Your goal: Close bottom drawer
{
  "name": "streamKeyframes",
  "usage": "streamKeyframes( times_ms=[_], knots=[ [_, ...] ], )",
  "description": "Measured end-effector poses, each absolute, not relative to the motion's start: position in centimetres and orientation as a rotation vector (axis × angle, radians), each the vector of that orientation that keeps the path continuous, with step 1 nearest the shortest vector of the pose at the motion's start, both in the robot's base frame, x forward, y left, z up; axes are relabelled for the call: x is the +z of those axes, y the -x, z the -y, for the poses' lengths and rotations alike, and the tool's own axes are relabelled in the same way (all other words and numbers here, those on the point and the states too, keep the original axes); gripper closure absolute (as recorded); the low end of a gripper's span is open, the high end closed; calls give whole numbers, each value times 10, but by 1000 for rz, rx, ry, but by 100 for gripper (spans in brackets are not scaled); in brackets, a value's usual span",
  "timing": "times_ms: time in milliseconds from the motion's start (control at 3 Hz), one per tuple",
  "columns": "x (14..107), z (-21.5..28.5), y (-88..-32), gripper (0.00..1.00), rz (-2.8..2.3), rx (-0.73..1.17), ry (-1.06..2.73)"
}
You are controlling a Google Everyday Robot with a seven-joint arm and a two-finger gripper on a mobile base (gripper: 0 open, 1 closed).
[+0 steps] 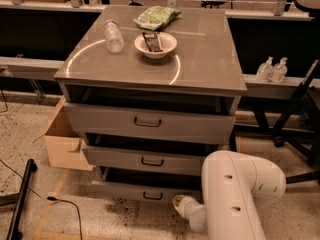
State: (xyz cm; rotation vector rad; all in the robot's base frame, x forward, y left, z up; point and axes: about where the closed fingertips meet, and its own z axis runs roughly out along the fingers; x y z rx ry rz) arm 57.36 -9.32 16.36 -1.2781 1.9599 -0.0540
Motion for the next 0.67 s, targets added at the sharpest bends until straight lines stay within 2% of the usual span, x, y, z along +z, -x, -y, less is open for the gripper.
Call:
streamKeyframes(
  times_ms=[667],
  knots=[
    [153,112,-617,100,-1950,-96,1293]
  ],
)
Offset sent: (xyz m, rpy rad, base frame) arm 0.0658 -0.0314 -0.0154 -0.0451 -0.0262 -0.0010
